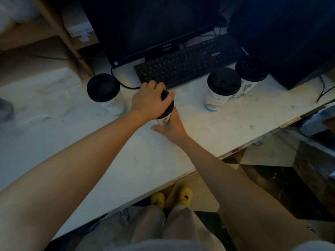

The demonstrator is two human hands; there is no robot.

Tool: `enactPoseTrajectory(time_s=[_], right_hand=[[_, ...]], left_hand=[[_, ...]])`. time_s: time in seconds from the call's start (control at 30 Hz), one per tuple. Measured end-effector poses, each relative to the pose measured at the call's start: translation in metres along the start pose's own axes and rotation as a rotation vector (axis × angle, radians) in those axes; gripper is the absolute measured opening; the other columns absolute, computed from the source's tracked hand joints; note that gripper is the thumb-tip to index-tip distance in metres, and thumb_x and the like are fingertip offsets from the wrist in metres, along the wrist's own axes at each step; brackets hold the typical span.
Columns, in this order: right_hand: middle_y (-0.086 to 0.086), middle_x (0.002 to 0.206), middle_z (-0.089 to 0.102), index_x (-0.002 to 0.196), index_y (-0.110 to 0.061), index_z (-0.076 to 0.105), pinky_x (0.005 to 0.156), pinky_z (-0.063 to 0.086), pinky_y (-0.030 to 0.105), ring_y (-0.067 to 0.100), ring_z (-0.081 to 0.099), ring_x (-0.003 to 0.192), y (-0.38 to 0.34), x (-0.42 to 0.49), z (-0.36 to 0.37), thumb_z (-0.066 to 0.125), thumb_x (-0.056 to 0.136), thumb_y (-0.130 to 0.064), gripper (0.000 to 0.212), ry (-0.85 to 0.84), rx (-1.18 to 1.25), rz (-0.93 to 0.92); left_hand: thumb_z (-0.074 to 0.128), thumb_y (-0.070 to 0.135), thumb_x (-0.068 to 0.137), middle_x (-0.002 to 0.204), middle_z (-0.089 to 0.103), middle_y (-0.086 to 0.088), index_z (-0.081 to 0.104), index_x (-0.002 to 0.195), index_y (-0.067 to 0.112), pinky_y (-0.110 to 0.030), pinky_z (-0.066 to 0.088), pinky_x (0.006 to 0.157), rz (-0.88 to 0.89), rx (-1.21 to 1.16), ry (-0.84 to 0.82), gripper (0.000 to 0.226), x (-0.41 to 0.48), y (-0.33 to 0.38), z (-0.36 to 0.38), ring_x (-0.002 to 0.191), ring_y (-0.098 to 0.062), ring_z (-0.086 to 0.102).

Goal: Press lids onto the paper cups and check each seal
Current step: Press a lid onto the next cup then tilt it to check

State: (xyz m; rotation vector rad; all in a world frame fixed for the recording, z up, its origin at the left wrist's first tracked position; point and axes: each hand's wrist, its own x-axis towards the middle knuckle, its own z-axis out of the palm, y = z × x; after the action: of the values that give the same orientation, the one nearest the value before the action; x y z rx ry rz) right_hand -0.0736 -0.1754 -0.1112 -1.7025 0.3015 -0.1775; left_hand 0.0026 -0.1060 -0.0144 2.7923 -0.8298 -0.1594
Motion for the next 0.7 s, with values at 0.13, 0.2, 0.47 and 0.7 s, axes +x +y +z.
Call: enactPoseTrajectory(time_s=[0.13,0.2,0.47,0.7], right_hand=[[-0.005,0.132,0.041,0.134,-0.028,0.022,0.093,0.037,0.006,0.004,0.040,0.122,0.011,0.008,-0.009,0.079,0.069,-0.005,0.089,-0.145,0.038,0.026],[-0.007,0.130,0.043,0.130,-0.033,0.021,0.088,0.037,0.002,0.005,0.042,0.120,0.013,0.009,-0.007,0.079,0.070,-0.007,0.087,-0.134,0.034,0.018],[0.000,0.112,0.053,0.123,-0.009,0.042,0.071,0.041,0.000,0.010,0.053,0.100,-0.024,0.004,-0.018,0.080,0.068,-0.008,0.067,-0.033,-0.040,-0.046],[0.003,0.115,0.051,0.127,-0.018,0.048,0.087,0.032,0.009,0.018,0.041,0.108,-0.127,0.028,-0.063,0.083,0.063,-0.028,0.073,0.122,-0.405,-0.354]], left_hand=[[0.031,0.053,0.092,0.121,0.049,-0.008,0.050,0.115,0.015,-0.034,0.037,0.075,0.028,0.034,0.041,0.048,0.002,-0.001,0.005,0.114,-0.026,0.043],[0.032,0.052,0.092,0.120,0.049,-0.008,0.050,0.114,0.015,-0.034,0.037,0.075,0.032,0.039,0.042,0.047,0.002,-0.002,0.005,0.113,-0.025,0.044],[0.028,0.056,0.093,0.130,0.046,-0.007,0.048,0.122,0.025,-0.040,0.035,0.095,0.046,-0.102,-0.143,0.047,0.006,-0.003,-0.032,0.125,-0.026,0.039],[0.029,0.072,0.084,0.150,0.030,0.000,0.019,0.143,0.045,-0.041,0.044,0.097,-0.076,-0.502,-0.196,0.066,0.025,0.002,-0.151,0.129,-0.030,0.040]])
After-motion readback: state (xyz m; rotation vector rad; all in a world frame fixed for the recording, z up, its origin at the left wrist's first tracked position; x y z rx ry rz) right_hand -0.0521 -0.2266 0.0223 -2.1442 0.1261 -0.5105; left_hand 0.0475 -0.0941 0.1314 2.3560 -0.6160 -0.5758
